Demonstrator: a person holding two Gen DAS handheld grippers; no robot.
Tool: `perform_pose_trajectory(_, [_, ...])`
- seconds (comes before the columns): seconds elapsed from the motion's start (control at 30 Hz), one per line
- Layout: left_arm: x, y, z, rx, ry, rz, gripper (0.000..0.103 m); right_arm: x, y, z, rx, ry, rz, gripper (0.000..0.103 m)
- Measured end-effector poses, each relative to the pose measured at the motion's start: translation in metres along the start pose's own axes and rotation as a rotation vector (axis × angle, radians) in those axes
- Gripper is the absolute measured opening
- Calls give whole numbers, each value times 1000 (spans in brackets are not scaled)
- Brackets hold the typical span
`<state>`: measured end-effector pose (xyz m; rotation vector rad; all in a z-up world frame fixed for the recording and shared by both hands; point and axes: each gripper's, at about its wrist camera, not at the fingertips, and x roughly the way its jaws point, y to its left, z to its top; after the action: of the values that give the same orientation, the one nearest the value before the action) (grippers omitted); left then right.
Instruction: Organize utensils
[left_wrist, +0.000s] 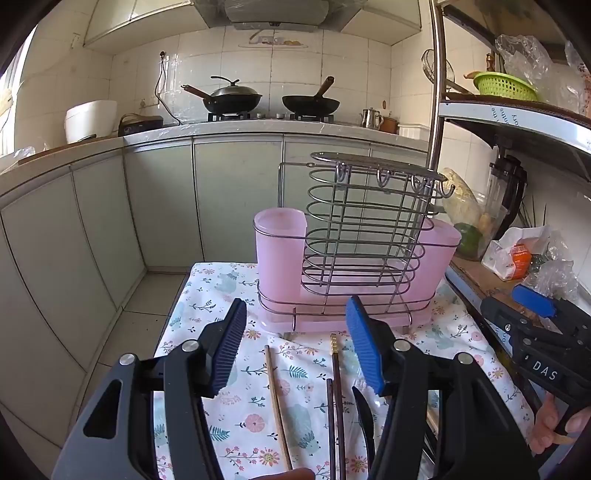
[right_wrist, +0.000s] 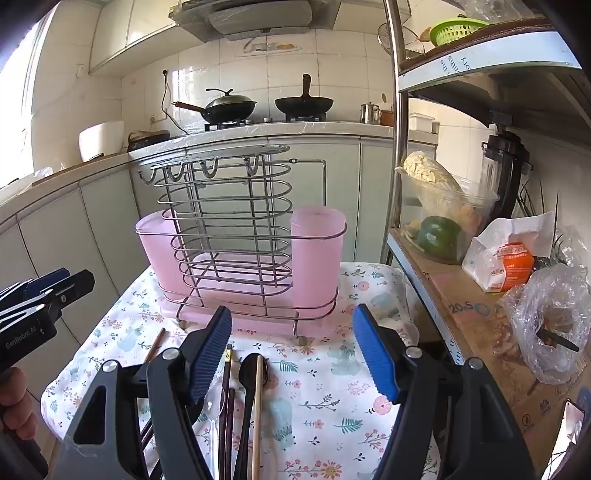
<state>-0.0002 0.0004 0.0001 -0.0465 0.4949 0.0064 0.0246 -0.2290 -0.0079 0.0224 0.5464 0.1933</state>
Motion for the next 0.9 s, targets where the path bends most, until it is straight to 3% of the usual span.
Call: perform_pose_trajectory(0.9, [-5,-4,0,1,-2,1,57,1,2,-1,-6,6,-2,67])
